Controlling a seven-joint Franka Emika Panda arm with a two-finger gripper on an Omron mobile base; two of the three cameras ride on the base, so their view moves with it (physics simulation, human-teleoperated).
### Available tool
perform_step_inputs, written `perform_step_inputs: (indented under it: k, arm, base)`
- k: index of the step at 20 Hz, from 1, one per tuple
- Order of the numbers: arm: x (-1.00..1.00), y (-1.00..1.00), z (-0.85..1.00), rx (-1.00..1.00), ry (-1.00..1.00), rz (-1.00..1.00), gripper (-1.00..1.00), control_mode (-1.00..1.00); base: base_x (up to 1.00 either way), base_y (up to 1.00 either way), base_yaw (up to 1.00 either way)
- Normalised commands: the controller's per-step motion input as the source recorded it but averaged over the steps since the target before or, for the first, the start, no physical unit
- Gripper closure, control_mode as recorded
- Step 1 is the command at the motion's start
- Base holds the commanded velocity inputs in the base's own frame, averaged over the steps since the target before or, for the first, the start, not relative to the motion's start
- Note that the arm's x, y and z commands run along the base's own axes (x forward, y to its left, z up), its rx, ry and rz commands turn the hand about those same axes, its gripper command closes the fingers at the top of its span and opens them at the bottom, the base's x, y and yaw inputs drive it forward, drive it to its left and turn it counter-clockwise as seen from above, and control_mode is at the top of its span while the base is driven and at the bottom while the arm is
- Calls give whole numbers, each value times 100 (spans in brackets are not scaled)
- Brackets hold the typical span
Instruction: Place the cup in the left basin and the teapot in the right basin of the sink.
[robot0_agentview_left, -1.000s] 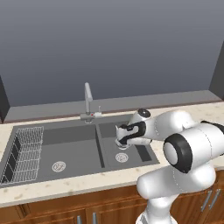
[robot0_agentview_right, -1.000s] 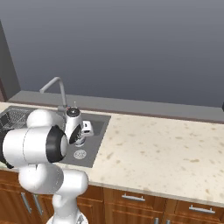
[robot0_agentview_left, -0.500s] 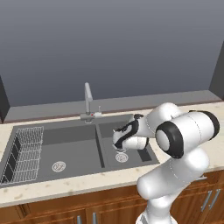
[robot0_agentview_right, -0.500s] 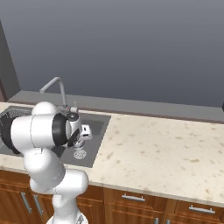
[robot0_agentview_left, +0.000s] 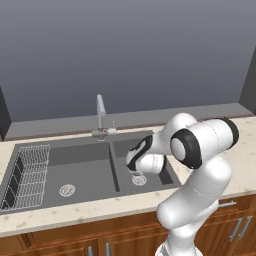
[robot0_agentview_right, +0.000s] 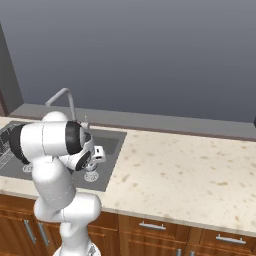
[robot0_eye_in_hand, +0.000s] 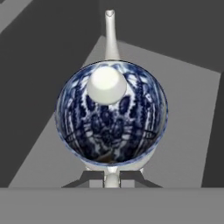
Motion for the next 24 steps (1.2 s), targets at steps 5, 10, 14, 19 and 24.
perform_step_inputs:
  k: [5, 10, 14, 19, 24]
  arm:
    - [12, 0, -33, 0, 0, 0, 100, -100]
    - [9, 0, -30, 0, 0, 0, 100, -100]
    - [4, 0, -31, 0, 0, 0, 100, -100]
    - [3, 0, -27, 0, 0, 0, -100, -100]
    - [-3, 5, -9, 0, -3, 0, -100, -100]
  base:
    - [0, 0, 0]
    - [0, 0, 0]
    - [0, 0, 0]
    - [0, 0, 0]
    - [0, 0, 0]
